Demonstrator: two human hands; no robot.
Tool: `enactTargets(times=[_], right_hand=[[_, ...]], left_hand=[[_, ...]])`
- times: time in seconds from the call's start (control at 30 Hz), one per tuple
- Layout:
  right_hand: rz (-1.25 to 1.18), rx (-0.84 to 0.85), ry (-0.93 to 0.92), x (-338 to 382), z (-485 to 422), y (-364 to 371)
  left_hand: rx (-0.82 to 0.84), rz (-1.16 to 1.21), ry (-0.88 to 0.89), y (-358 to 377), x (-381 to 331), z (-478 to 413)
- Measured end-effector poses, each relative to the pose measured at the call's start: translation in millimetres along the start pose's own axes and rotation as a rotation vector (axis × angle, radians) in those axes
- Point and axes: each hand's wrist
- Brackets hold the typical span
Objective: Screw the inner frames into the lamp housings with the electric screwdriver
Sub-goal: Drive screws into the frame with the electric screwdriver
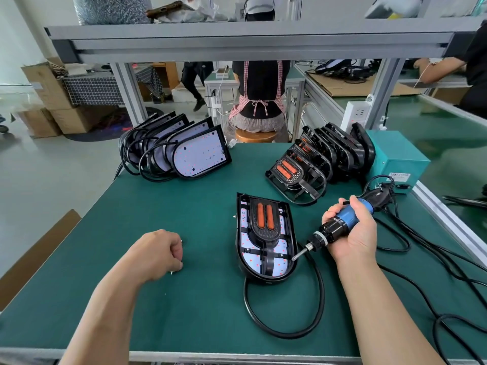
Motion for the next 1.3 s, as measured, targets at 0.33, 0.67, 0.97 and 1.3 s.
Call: enactTargets(times=[0.33,0.67,0.97,1.3], right_hand=[[-0.001,0.012,0.005,-1,-3,-2],[-0.228,0.012,0.044,2,-2,0],[-0.352,-0.005,0.038,10,-5,0],[-0.316,-0.001,0.048,9,-7,0]], left_hand=[[-0.208,0.218,0.021,-1,-14,2],[-0.165,1.153,0.191,4,-122,20],[-0.021,1.131,0.158,18,-171,26],[-0.009,1.150,0.163,22,-176,30]])
Point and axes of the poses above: each hand's wrist, its own z-axis away from the middle knuckle, its own y-axis out of the palm, x = y × z, and after that the axes turned 15 degrees about -z, right-handed
